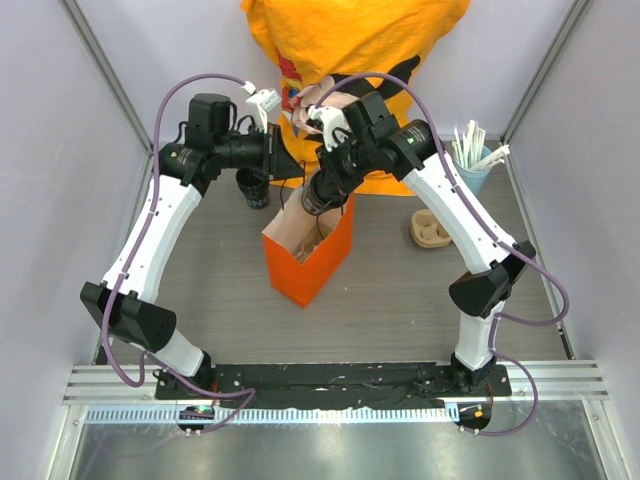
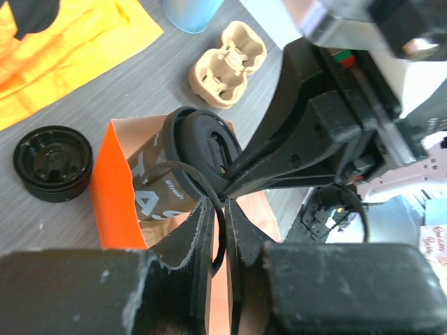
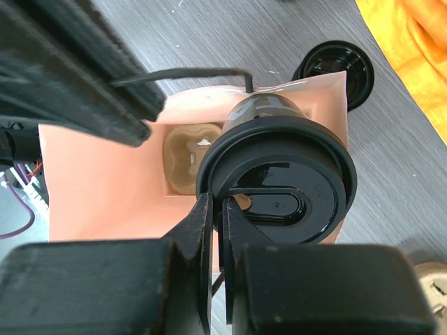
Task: Pack the takeout coffee
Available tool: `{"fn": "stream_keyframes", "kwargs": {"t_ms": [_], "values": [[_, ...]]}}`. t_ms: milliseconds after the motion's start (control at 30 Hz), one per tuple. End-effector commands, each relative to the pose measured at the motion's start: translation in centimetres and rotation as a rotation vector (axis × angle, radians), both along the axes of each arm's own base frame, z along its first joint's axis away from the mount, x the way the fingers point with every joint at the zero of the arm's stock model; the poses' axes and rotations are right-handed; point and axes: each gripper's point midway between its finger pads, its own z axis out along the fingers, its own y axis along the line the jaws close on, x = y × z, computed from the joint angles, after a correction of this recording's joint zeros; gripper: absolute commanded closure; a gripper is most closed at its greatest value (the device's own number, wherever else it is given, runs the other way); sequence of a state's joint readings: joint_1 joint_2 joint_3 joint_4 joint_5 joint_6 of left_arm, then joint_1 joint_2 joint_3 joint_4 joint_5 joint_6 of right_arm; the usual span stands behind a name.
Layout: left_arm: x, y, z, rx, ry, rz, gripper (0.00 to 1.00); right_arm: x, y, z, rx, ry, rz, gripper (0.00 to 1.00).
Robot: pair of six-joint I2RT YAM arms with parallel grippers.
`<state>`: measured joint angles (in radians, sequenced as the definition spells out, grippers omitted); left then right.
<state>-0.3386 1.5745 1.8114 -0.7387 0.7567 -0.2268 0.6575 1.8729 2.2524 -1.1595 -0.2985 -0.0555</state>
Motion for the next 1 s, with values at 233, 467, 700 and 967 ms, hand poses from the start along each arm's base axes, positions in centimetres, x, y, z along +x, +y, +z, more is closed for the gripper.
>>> {"fn": "stream_keyframes", "kwargs": {"t_ms": [233, 467, 700, 967], "values": [[0.5, 1.3, -0.3, 0.074, -0.063, 0.06, 0.86, -1.9, 1.3, 2.0, 0.071, -0.001, 0.164, 0.99], [1.1, 1.7, -0.6, 0.094, -0.072, 0.088, 0.88, -3.5, 0.6, 2.9, 0.078, -0.009, 0.206, 0.99], [0.8, 1.4, -0.3, 0.087, -0.087, 0.058, 0.9, -3.4, 0.7, 1.9, 0.049, 0.01, 0.237, 0.99], [-0.8, 0.4, 0.6, 0.099, -0.131, -0.019, 0.97, -4.6, 1.2, 1.2, 0.06, 0.065, 0.317, 0.99]]}}
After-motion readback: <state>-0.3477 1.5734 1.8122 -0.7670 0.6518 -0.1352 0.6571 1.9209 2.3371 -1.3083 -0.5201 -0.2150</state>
